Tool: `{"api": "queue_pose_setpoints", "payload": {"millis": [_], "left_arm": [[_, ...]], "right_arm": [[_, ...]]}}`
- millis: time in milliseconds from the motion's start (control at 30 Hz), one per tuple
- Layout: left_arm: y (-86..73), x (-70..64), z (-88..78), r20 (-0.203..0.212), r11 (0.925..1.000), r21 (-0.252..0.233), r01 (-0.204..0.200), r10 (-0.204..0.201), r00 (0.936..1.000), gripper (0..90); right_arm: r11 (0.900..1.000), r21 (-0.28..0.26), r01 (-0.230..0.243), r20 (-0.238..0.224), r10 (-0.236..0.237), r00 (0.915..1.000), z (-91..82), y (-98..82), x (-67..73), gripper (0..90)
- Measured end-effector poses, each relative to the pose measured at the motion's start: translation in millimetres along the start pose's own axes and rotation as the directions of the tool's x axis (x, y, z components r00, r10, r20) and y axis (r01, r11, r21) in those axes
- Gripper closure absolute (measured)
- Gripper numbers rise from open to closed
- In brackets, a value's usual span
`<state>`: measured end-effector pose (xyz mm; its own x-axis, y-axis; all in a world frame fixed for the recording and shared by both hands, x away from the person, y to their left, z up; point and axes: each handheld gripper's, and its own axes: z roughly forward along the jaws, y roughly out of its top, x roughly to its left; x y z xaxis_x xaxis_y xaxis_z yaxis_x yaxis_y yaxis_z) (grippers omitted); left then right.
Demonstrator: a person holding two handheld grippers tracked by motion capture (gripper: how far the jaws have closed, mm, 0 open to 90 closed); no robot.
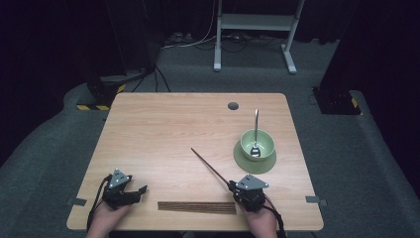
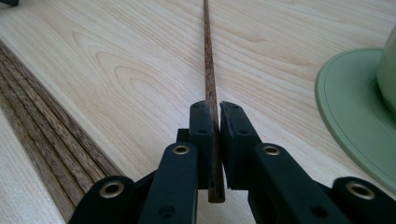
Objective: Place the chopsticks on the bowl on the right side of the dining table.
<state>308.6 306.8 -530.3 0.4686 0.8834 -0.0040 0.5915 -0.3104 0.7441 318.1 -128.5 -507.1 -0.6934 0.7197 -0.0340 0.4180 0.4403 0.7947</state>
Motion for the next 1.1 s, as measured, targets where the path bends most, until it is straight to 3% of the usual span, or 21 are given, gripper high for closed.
{"api": "queue_pose_setpoints", "payload": {"millis": [267,1100], "left_arm": [[0.0,0.0,0.0,0.0,1.0,0.0,-0.002,0.002,1.0,24.5],[0.0,0.0,0.0,0.001,1.0,0.0,-0.002,0.002,1.0,24.6]], "right_arm": [[1.0,-0.022,0.014,-0.001,-0.014,0.9999,-5.9,3.6,2.1,83.8],[0.996,-0.085,-0.019,0.039,0.023,0.999,-23.9,2.9,-11.7,83.9]]}}
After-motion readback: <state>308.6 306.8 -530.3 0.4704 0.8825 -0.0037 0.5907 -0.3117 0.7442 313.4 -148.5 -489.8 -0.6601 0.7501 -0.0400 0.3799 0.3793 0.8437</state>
